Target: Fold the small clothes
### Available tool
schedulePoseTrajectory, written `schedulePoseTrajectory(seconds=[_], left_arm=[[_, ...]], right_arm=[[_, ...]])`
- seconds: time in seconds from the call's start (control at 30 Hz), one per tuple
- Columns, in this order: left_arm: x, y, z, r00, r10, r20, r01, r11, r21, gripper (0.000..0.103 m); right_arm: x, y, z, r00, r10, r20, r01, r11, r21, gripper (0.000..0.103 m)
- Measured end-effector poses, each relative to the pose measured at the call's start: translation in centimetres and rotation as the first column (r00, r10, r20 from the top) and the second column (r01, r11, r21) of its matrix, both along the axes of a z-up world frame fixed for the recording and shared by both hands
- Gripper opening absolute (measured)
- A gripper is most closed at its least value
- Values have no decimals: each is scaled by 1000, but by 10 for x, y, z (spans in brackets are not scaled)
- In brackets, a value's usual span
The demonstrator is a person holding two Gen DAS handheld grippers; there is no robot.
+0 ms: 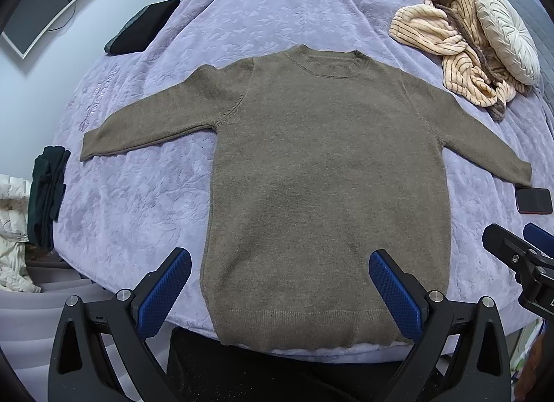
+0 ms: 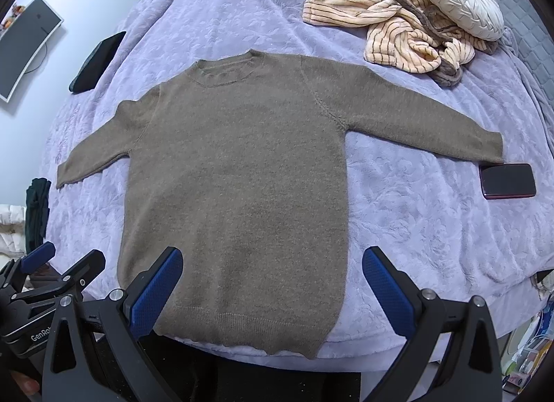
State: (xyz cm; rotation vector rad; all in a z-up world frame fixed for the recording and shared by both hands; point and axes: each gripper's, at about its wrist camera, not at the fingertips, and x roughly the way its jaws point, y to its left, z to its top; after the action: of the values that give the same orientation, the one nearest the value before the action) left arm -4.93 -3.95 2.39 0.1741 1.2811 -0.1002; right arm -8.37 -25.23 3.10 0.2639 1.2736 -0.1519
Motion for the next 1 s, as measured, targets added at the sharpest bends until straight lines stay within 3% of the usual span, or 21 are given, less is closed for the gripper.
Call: schedulePoseTrajectory(seconds=[1.0], left_arm=[[3,9,7,999,37,1,-37,999,17,103]], right_arm=[[4,8,-5,1000,14,7,-14,999,31,103]])
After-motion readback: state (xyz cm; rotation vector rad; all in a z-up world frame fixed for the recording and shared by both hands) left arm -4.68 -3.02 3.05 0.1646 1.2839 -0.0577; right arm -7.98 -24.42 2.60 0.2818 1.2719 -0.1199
